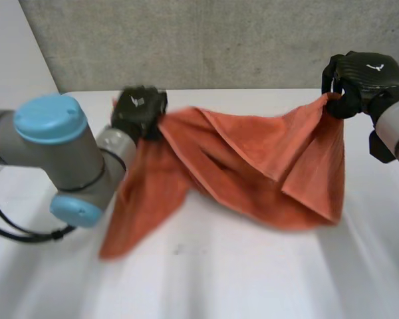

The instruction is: Fold the laundry

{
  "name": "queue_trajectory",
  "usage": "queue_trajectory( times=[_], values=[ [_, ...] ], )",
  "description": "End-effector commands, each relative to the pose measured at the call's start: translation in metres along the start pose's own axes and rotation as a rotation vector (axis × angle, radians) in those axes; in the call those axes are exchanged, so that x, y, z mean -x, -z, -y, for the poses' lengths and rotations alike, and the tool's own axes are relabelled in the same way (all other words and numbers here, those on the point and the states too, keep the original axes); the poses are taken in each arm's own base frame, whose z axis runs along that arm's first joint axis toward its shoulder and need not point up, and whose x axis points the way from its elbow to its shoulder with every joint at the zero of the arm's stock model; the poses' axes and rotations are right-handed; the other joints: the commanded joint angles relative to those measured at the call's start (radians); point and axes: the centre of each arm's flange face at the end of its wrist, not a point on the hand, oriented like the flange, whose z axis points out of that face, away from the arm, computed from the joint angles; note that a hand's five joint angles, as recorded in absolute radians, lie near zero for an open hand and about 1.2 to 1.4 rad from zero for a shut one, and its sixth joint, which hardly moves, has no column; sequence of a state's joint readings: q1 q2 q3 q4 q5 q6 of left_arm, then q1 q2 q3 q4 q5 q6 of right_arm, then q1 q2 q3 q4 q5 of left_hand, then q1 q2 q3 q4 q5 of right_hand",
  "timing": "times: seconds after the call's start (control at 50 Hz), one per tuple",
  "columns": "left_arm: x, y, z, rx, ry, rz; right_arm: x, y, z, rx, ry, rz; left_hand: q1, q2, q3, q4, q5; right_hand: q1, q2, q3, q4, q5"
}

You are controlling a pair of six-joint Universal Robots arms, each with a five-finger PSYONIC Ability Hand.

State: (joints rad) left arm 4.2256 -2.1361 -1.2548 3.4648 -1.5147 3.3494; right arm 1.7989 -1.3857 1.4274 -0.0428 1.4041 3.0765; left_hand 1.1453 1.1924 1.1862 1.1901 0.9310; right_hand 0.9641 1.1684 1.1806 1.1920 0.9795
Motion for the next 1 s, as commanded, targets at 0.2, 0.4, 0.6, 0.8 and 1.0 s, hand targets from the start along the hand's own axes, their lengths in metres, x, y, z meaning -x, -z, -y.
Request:
queue_trajectory(
  times=[0.2, 0.4, 0.6, 0.8, 1.0],
  values=[
    [0.029, 0.018, 0.091, -0.346, -0.193, 0.225, 0.017, -0.026, 0.076, -0.543, -0.125, -0.008, 0.251, 0.204, 0.210, 0.206, 0.291, 0.432, 0.228, 0.216, 0.204, 0.242],
    [-0.019, 0.073, -0.030, 0.057, -0.190, 0.053, 0.023, -0.029, -0.057, 0.093, -0.061, -0.018, 0.251, 0.204, 0.210, 0.206, 0.291, 0.432, 0.228, 0.216, 0.204, 0.242],
    [-0.071, 0.142, -0.070, 0.335, -0.206, -0.171, 0.024, -0.017, -0.116, 0.334, 0.057, -0.005, -0.050, -0.097, -0.091, -0.095, -0.010, 0.432, 0.228, 0.216, 0.204, 0.242],
    [-0.063, 0.149, -0.021, 0.299, -0.202, -0.174, 0.023, -0.014, -0.101, 0.250, 0.073, -0.013, -0.966, -1.013, -1.007, -1.011, -0.926, 0.432, 0.228, 0.216, 0.204, 0.242],
    [0.004, 0.100, -0.008, 0.282, -0.181, -0.003, 0.024, -0.012, -0.108, 0.259, 0.072, -0.009, -0.961, -1.008, -1.002, -1.006, -0.922, 0.432, 0.228, 0.216, 0.204, 0.242]
  ],
)
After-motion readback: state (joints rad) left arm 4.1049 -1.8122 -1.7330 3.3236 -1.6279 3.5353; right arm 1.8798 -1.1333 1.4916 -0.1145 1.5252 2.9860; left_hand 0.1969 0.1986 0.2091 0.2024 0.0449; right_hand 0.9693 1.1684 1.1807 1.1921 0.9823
